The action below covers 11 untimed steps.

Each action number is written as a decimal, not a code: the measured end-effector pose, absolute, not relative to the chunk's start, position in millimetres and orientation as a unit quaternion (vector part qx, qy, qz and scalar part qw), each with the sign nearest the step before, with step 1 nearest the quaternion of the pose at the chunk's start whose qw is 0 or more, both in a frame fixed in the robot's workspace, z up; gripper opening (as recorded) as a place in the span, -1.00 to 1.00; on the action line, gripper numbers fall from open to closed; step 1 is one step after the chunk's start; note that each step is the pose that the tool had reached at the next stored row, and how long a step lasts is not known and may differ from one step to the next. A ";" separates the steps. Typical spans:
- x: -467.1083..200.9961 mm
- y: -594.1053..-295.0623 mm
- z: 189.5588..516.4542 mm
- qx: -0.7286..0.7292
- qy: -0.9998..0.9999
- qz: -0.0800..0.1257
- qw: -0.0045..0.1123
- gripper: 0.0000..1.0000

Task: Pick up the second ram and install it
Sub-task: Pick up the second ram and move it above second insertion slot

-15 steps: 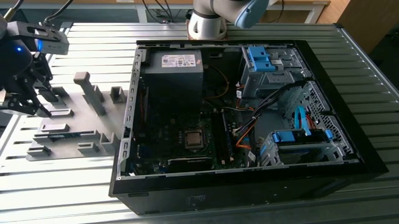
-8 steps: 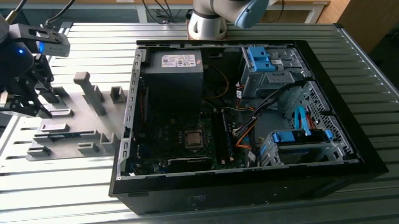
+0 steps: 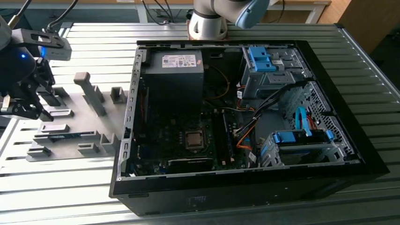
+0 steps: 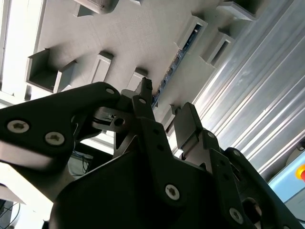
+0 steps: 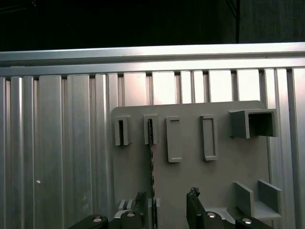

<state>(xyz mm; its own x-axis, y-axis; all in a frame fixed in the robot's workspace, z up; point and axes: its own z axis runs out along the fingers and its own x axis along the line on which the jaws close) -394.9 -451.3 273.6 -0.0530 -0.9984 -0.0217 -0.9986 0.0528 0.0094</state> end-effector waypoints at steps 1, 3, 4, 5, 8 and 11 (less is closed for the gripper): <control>-395.1 -451.9 272.5 -0.688 0.726 0.011 0.005 -0.07; -395.6 -452.5 270.0 -0.688 0.726 0.011 0.005 -0.07; -395.9 -452.6 268.4 -0.688 0.726 0.011 0.005 -0.07; -396.1 -452.8 266.7 -0.688 0.726 0.011 0.005 -0.07; -396.5 -453.8 261.3 -0.688 0.726 0.011 0.005 -0.07; -396.7 -454.8 255.8 -0.688 0.726 0.011 0.005 -0.07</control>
